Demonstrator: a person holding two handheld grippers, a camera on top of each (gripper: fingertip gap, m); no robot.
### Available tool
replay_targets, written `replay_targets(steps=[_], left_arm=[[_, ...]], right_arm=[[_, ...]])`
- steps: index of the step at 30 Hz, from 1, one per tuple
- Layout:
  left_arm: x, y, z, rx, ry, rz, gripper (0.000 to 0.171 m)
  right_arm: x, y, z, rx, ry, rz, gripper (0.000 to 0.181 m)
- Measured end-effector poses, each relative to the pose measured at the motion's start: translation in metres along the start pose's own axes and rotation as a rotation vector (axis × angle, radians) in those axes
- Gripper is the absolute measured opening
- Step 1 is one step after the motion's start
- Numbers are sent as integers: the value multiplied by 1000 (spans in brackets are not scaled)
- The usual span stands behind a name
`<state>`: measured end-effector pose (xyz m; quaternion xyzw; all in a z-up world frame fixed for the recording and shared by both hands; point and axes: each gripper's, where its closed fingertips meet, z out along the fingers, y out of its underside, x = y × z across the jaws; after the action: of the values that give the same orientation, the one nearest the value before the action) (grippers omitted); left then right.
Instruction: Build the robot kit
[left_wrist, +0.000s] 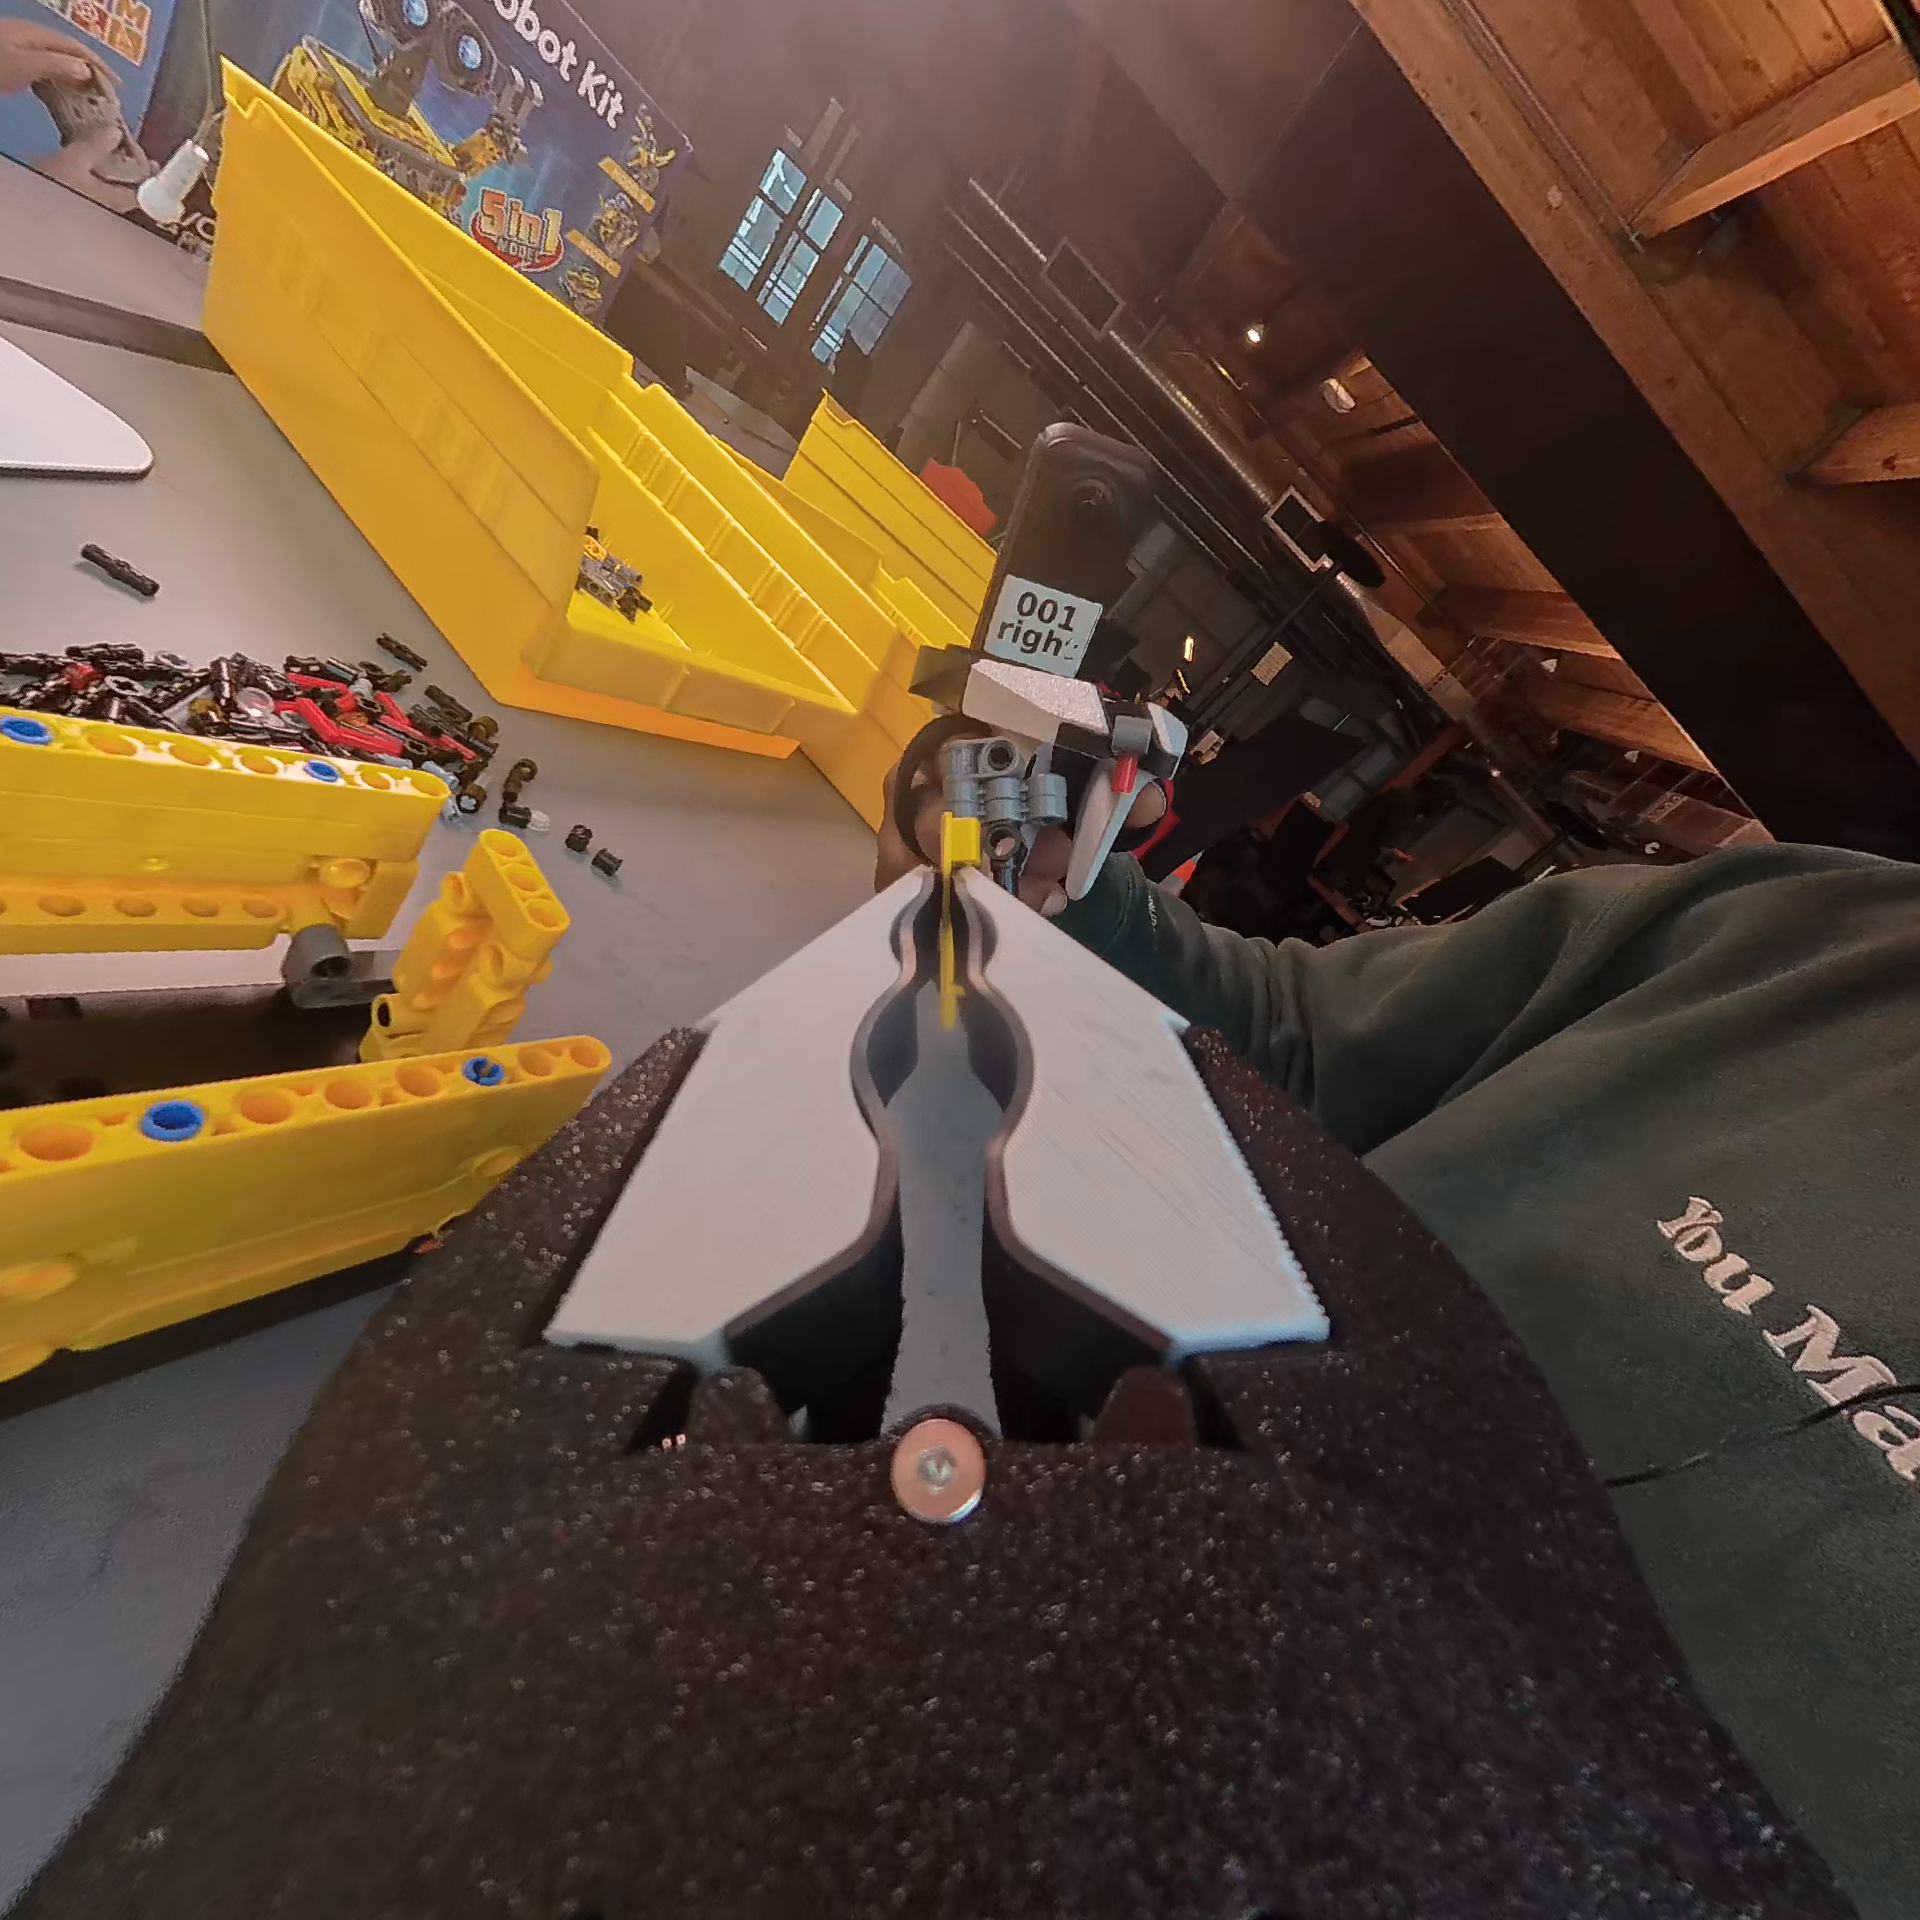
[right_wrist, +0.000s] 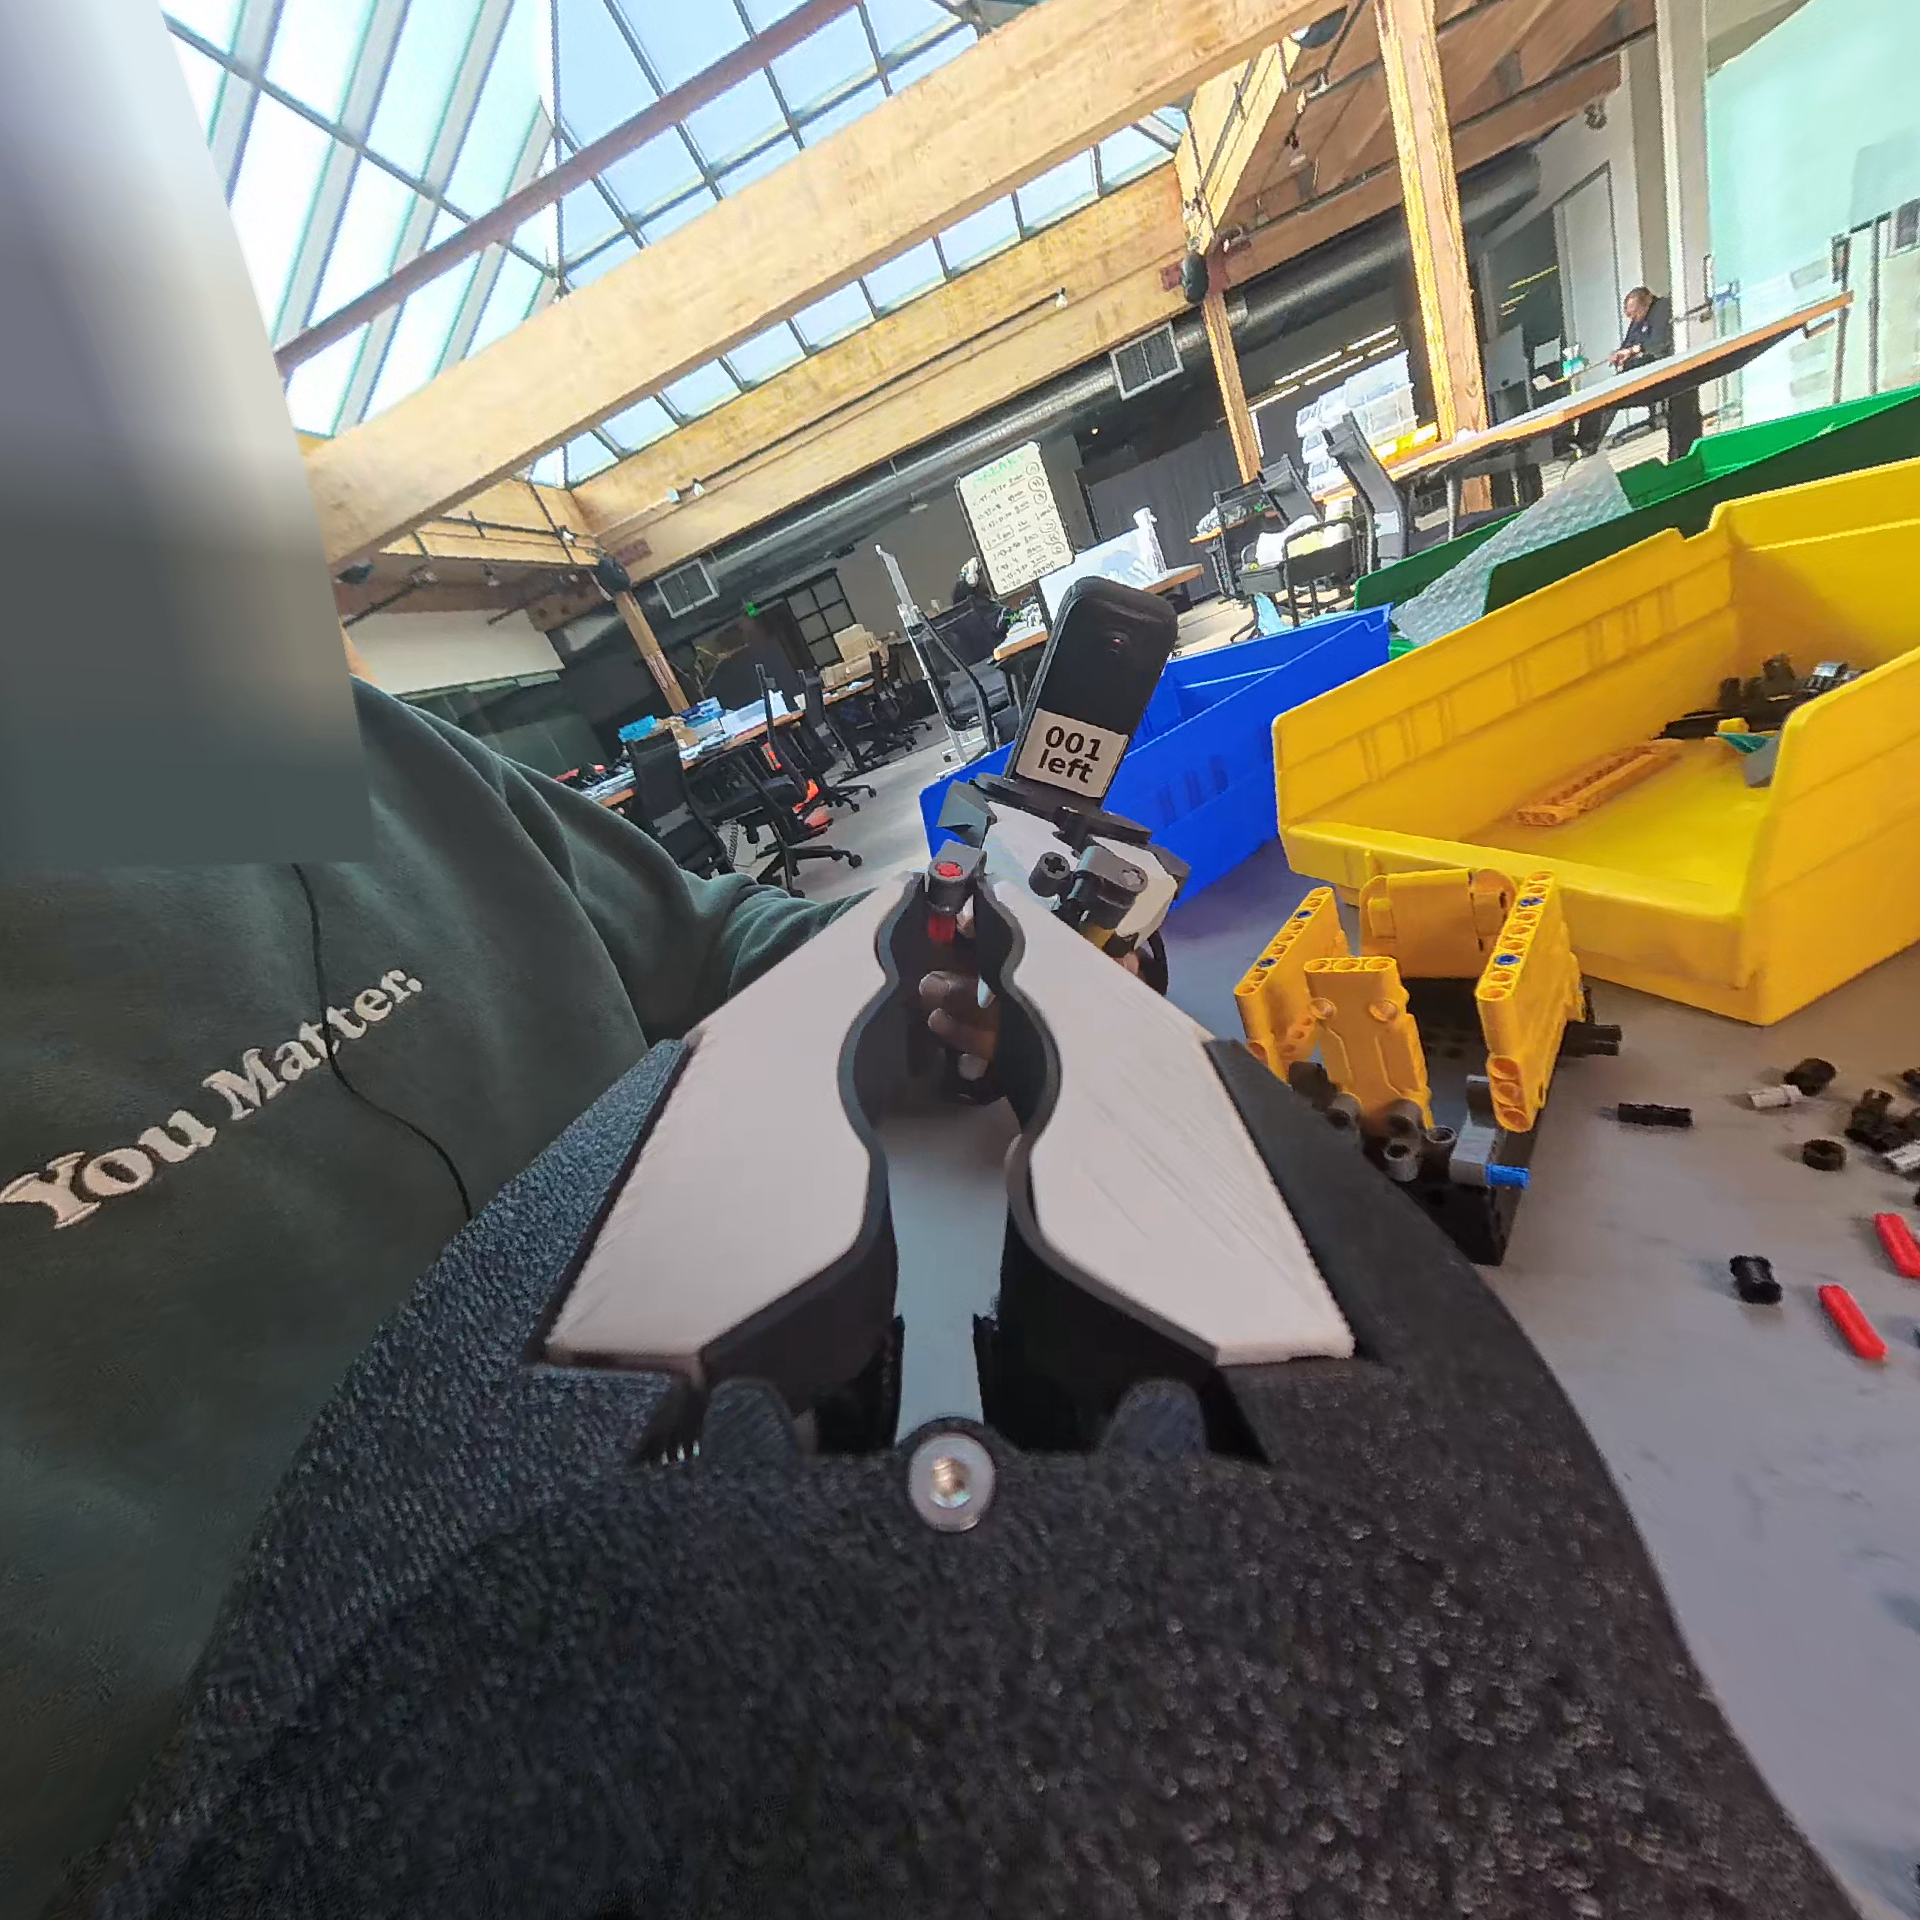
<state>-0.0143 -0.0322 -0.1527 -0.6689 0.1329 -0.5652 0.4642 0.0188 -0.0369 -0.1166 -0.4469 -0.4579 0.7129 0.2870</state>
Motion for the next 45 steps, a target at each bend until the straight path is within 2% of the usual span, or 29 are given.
replay_targets(steps=[13,23,30,36,39,45], left_arm=[[9,2,4,9,67,-55,0],[8,1,3,17,56,-54,0],[-11,3,0,-12,-82,30,0],[-20,3,-3,-20,-141,47,0],[-17,6,-2,-31,-112,29,0],[3,5,2,-18,19,16,0]], right_arm=[[0,-8,2,91,-51,122,8],[5,1,8,57,-25,135,8],[17,9,7,-18,88,41,8],[28,30,5,-203,223,-180,8],[23,39,10,-260,225,-282,8],[3,24,14,-143,119,-230,8]])
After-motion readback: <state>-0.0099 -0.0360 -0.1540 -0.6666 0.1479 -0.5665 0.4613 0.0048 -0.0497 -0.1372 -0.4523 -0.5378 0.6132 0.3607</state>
